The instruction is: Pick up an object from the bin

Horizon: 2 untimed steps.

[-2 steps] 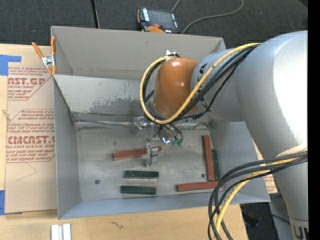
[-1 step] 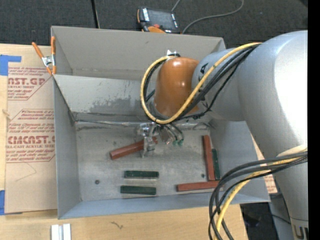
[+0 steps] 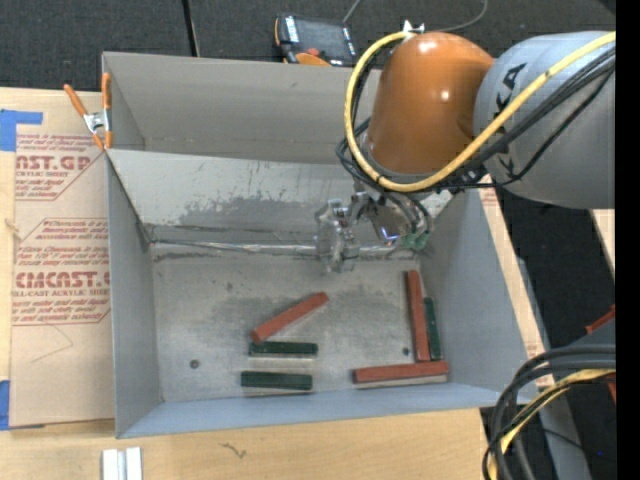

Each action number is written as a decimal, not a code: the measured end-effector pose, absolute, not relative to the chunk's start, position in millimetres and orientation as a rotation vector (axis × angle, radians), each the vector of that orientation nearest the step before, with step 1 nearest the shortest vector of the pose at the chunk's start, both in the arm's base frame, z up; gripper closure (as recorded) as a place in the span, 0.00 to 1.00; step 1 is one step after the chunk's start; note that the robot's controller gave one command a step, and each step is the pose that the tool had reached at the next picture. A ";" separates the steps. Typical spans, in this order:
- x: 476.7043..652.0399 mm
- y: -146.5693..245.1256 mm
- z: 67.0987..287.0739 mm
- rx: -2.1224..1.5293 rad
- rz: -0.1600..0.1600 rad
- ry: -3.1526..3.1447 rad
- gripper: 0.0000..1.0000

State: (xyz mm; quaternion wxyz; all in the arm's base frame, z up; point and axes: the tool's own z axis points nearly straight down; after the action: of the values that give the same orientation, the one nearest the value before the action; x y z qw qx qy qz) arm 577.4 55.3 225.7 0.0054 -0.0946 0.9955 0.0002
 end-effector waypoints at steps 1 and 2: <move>576.2 55.5 220.6 -0.297 0.000 3.124 0.00; 591.5 66.1 65.7 -0.549 0.002 3.097 0.00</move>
Offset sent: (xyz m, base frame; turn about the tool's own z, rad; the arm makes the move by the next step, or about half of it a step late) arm 0.0000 0.0000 0.0000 0.0000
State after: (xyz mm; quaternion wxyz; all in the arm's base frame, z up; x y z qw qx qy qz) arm 591.5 66.1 65.7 -0.0017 -0.1746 0.9846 0.0005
